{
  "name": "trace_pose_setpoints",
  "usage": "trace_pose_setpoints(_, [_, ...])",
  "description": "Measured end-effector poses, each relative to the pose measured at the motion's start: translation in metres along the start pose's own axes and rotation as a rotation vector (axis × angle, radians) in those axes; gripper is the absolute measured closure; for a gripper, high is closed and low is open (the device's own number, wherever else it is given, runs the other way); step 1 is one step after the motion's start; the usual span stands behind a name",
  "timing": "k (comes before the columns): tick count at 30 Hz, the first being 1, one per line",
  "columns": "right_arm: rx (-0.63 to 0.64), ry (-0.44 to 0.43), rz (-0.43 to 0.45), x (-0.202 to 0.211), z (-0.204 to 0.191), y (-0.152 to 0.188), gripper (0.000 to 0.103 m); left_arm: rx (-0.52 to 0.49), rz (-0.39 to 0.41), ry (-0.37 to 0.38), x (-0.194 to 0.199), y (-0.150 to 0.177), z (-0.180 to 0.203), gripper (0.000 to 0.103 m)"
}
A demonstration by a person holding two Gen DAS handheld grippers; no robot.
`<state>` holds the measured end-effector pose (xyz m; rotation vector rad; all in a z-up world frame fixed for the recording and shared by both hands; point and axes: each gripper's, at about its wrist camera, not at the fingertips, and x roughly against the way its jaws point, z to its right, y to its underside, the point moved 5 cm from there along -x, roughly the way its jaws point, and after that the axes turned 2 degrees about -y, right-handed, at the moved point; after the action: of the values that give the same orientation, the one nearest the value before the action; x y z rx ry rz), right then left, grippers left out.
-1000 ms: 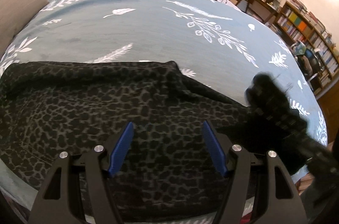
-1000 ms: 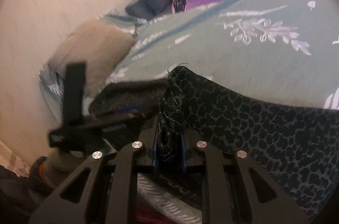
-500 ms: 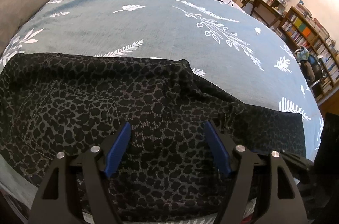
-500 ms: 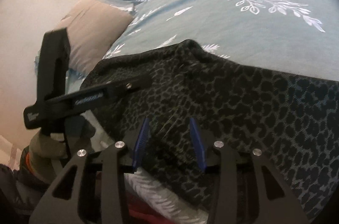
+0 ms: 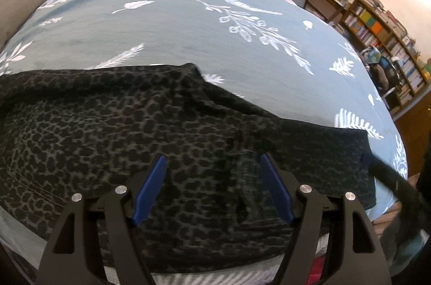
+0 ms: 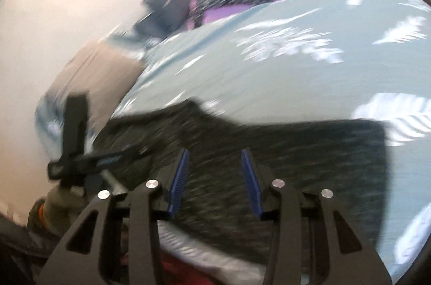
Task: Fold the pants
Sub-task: 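Lower the leg end onto the pants and open the right gripper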
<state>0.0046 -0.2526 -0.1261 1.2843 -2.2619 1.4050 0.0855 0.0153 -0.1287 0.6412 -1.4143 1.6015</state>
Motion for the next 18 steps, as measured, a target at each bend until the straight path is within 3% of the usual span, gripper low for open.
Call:
trace_pose_setpoints(3, [-0.045,0.091,0.053,0.017,0.031,-0.009,0.061,-0.031,0.008,0.024,0.001,-0.003,0.018,0.031])
trace_pose_setpoints(7, [-0.079,0.140,0.079,0.019,0.054,-0.016,0.061,-0.073,0.036,0.060,0.004,-0.008,0.044,0.031])
trace_pose_setpoints(13, [-0.115,0.155,0.080,0.004,0.075,-0.018,0.061,-0.110,0.052,0.105,-0.014,-0.016,0.071,0.031])
trace_pose_setpoints(18, [-0.147,0.179,0.038,-0.016,0.093,-0.006,0.061,-0.143,0.005,0.070,-0.050,-0.012,0.075,0.031])
